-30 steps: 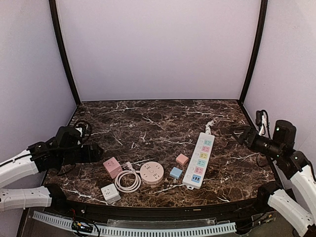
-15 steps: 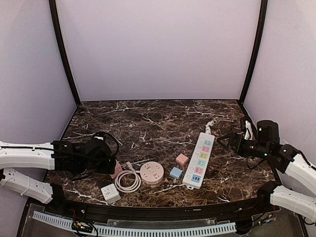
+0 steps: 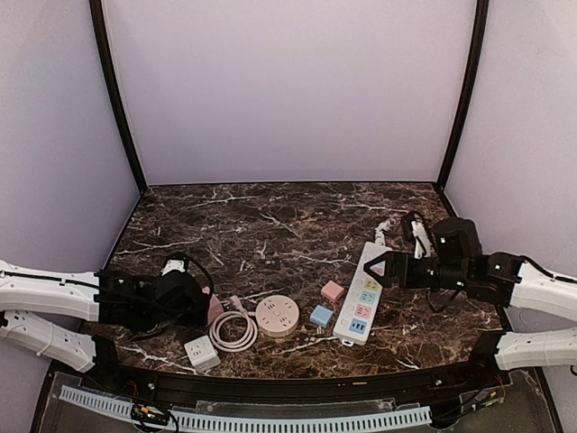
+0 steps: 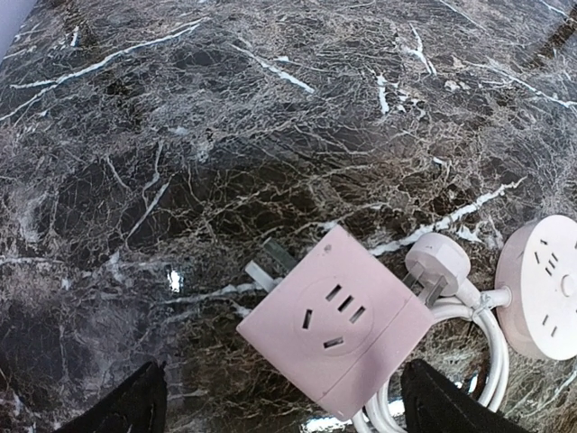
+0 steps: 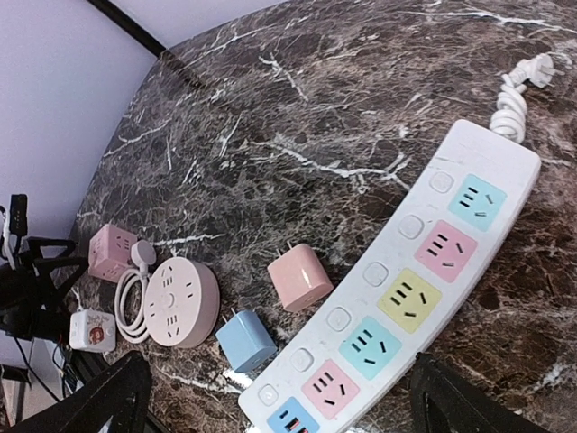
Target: Insert the plug
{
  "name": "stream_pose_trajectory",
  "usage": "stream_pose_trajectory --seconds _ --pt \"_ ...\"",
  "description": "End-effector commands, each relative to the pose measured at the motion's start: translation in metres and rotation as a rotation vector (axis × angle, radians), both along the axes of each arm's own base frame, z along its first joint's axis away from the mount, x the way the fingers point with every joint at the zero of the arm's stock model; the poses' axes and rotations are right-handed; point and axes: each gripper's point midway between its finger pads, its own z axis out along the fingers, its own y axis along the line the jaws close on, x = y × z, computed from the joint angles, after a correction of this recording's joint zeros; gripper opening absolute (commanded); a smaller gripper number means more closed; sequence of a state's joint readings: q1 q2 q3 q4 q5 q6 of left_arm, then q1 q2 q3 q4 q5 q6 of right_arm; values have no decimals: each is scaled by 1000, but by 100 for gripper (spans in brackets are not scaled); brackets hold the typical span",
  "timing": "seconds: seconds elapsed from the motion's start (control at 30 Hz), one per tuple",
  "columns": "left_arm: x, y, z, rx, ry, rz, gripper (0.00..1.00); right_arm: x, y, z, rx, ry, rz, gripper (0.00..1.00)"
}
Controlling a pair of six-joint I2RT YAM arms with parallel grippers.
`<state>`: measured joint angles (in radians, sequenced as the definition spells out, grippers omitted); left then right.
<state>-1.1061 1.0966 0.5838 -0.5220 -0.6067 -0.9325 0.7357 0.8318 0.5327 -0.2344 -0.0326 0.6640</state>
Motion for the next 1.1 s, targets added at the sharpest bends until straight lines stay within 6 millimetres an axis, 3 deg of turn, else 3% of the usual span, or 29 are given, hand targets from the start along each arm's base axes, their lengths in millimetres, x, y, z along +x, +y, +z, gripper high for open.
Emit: stream_pose_trajectory --seconds 0.0,0.17,0.33,0.77,1.07 --pt "-4 1 -3 -47 -5 7 89 5 34 17 -56 -83 43 99" --pt "-3 -6 -10 -85 -6 -2 89 -7 79 -4 -193 -68 160 99" --pt "3 -16 -10 -124 -32 13 90 -12 104 -26 -306 -68 216 99" --pt "14 -25 -18 -176 -51 107 88 -12 126 -41 -337 -83 262 99" --pt "27 -44 -17 -124 -70 88 87 -15 133 -49 -323 -83 285 98"
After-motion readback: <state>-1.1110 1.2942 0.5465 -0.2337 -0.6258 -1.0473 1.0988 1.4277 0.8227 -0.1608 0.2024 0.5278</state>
